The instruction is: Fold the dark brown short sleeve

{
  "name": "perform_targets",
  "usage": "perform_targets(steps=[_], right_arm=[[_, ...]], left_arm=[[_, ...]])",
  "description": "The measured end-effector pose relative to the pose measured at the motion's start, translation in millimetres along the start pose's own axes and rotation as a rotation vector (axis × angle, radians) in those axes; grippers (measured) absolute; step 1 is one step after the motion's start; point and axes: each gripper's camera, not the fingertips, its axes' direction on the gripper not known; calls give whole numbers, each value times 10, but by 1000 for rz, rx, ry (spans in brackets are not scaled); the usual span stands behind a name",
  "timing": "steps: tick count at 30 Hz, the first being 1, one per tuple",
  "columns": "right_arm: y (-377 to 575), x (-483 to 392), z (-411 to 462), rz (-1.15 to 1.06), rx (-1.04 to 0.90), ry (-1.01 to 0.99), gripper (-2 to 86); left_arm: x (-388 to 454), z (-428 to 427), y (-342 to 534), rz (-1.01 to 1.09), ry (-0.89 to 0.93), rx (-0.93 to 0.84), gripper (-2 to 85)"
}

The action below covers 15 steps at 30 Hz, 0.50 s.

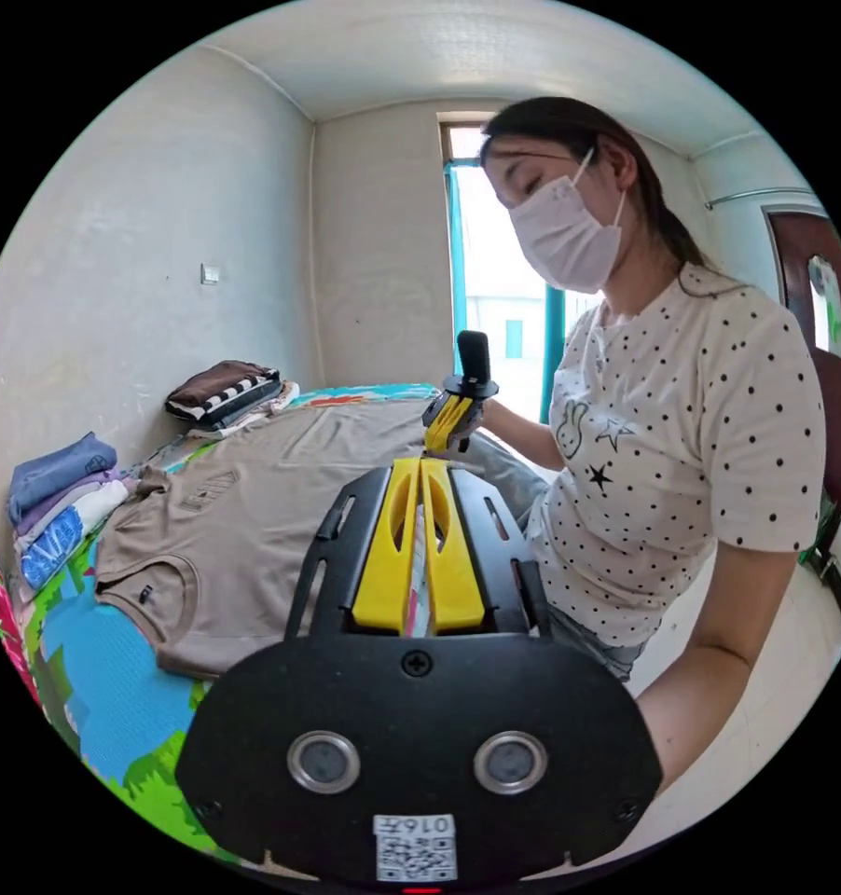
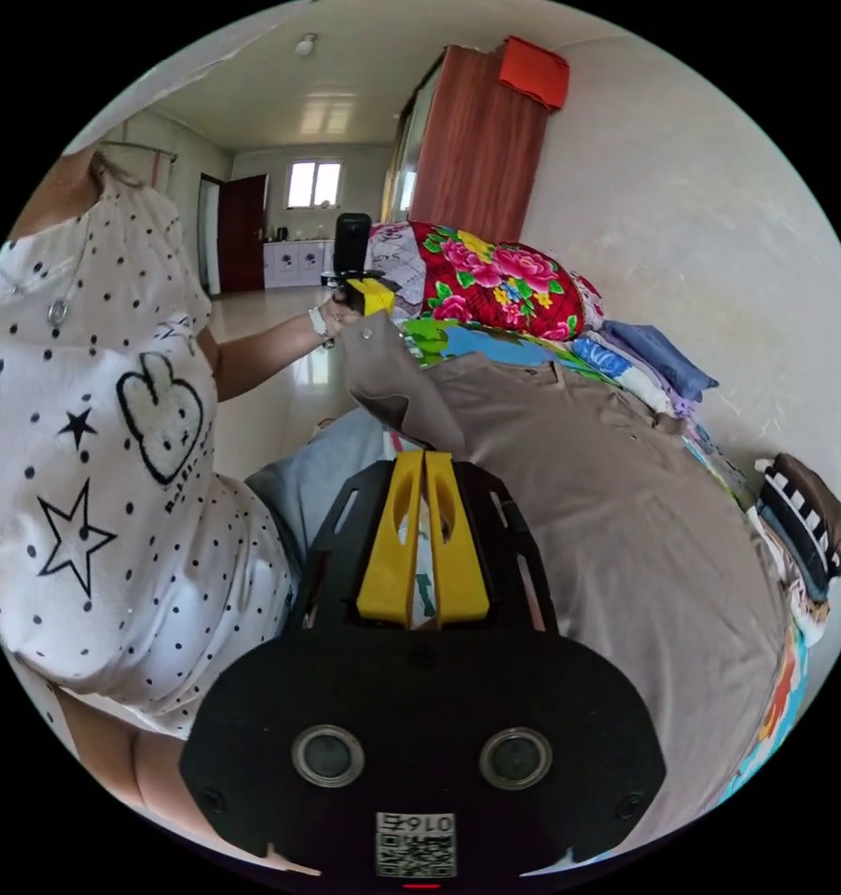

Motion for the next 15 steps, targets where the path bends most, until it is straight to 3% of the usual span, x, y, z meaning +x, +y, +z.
perform_targets(steps=[4, 9, 15], right_arm=[[-117, 537, 75, 224, -67, 31, -1], [-138, 890, 399, 429, -244, 203, 9], [99, 871, 338, 529, -240, 273, 58]], left_arm=[[-705, 184, -312, -173, -55, -61, -10], [-1706, 881, -457, -540, -186, -271, -10], [-1900, 786, -152, -708, -299, -229, -10]])
